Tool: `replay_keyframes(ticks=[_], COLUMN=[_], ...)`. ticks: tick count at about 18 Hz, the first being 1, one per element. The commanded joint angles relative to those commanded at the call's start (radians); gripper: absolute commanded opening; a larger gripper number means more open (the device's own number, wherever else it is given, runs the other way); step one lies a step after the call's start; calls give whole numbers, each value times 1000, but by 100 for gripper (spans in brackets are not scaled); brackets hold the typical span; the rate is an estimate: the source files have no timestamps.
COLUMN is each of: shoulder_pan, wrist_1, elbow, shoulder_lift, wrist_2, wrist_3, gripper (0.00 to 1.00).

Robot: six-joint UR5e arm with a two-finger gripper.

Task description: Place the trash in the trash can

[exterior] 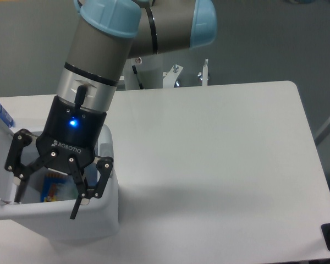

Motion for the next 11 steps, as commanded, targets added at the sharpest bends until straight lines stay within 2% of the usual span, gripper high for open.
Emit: replay_keyframes(ticks=[5,11], shoulder_pan=[112,207], wrist_1=[0,-8], elbow=[32,32], shoulder_lift=[12,17], wrist_2=[26,243], wrist_3=[5,132], gripper=[100,100])
